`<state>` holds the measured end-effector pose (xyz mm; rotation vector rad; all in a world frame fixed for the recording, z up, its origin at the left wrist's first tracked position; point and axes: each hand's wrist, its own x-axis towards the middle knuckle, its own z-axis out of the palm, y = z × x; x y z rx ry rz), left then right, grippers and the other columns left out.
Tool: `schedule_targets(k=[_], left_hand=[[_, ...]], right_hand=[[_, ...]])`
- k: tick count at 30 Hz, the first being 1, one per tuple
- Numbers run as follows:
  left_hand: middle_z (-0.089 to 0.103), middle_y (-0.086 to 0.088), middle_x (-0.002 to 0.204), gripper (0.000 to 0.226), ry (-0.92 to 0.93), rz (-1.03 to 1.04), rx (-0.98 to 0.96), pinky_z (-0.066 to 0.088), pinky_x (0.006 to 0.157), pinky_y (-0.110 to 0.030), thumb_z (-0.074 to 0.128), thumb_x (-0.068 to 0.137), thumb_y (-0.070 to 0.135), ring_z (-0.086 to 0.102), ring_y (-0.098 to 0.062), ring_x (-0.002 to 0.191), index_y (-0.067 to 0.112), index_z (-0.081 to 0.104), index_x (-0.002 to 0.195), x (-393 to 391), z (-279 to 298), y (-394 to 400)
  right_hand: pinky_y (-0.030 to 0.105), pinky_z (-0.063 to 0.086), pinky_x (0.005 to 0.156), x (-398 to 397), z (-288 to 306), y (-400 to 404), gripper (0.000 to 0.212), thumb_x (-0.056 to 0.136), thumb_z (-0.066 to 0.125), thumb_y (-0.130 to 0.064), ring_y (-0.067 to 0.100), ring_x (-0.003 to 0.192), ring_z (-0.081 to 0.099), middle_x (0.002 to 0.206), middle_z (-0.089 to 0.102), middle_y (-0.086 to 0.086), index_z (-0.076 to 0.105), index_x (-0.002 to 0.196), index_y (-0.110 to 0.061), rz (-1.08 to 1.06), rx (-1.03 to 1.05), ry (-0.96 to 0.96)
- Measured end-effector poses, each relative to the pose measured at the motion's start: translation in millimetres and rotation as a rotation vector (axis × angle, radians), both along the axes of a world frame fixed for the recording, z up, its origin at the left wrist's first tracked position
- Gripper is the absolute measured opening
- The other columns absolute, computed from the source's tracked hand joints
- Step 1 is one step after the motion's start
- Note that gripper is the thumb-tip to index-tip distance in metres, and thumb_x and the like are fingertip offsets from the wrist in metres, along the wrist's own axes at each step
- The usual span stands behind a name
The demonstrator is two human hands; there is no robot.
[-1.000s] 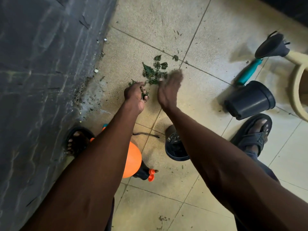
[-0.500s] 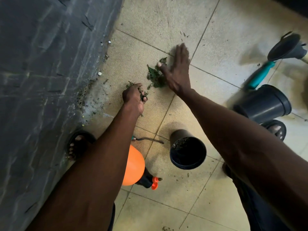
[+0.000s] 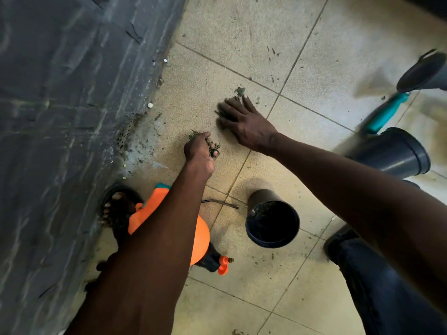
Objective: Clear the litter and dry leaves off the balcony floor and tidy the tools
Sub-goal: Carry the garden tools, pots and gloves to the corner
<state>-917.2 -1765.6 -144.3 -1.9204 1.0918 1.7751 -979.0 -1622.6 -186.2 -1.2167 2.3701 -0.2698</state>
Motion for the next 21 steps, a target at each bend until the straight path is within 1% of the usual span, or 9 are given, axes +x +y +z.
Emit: schedule_targets(k=[2,6,9,12,14,15,17,19,21], left_hand=[[0.045,0.0,0.068,0.008,-0.006,0.007,0.006,0.032,0.042,-0.022,0.059,0.092,0.008,0.041,-0.01,0.054,0.012,0.058,0.085,2,1,3],[0.047,0.0,0.07,0.005,-0.009,0.02,0.02,0.032,0.042,-0.022,0.06,0.092,0.008,0.041,-0.009,0.053,0.011,0.059,0.089,6,5,12],[0.047,0.001,0.068,0.004,-0.006,0.016,0.027,0.031,0.043,-0.023,0.058,0.094,0.01,0.041,-0.009,0.053,0.012,0.059,0.09,7,10,19],[0.046,0.002,0.067,0.012,0.015,0.015,0.03,0.031,0.046,-0.022,0.051,0.1,0.015,0.04,-0.009,0.054,0.018,0.059,0.091,6,13,27],[0.048,0.003,0.069,0.016,0.033,0.011,0.03,0.032,0.047,-0.022,0.047,0.101,0.014,0.042,-0.009,0.055,0.021,0.061,0.097,5,14,31],[0.048,0.003,0.07,0.02,0.042,-0.003,0.03,0.032,0.048,-0.022,0.045,0.101,0.012,0.042,-0.008,0.056,0.022,0.062,0.101,5,13,33],[0.048,0.002,0.071,0.025,0.055,-0.049,0.029,0.031,0.049,-0.021,0.044,0.101,0.009,0.042,-0.007,0.057,0.021,0.065,0.107,2,13,35],[0.046,0.002,0.072,0.02,0.052,-0.092,0.012,0.032,0.046,-0.02,0.051,0.099,0.013,0.041,-0.008,0.059,0.017,0.068,0.108,-2,14,37],[0.047,0.001,0.078,0.02,0.041,-0.119,-0.005,0.034,0.045,-0.021,0.062,0.095,0.025,0.041,-0.01,0.064,0.013,0.069,0.11,-5,16,39]], right_hand=[[0.06,0.018,0.117,1,3,7,0.047,0.099,0.035,-0.018,0.039,0.146,0.021,0.156,0.029,0.02,0.043,0.145,-0.011,-0.039,-0.019,-0.018],[0.065,0.008,0.116,0,14,23,0.058,0.097,0.048,-0.028,0.037,0.149,0.008,0.161,0.013,0.018,0.032,0.151,-0.021,-0.013,0.015,-0.054],[0.06,0.001,0.118,-1,25,32,0.067,0.091,0.041,-0.013,0.035,0.15,-0.005,0.163,-0.001,0.015,0.023,0.154,-0.027,0.061,0.07,-0.087],[0.051,0.024,0.118,-3,32,44,0.066,0.089,0.013,-0.011,0.035,0.15,-0.001,0.163,0.001,0.013,0.023,0.154,-0.015,0.064,0.169,-0.077],[0.05,0.046,0.103,-4,34,50,0.067,0.087,0.008,-0.011,0.036,0.149,0.007,0.162,0.009,0.015,0.025,0.151,-0.002,0.093,0.205,-0.054],[0.051,0.049,0.098,-4,34,52,0.066,0.087,0.008,-0.009,0.037,0.149,0.01,0.161,0.014,0.017,0.027,0.149,0.003,0.112,0.194,-0.046],[0.048,0.047,0.101,-7,35,54,0.059,0.091,0.013,-0.005,0.036,0.148,0.017,0.159,0.021,0.018,0.031,0.147,0.004,0.119,0.196,-0.024],[0.041,0.045,0.104,-7,37,52,0.047,0.097,0.031,-0.002,0.033,0.141,0.035,0.154,0.036,0.014,0.045,0.142,-0.001,-0.129,0.117,-0.054],[0.03,0.052,0.093,-6,40,43,0.038,0.094,0.044,0.0,0.024,0.114,0.063,0.133,0.06,0.011,0.064,0.125,-0.006,-0.684,-0.151,-0.184]])
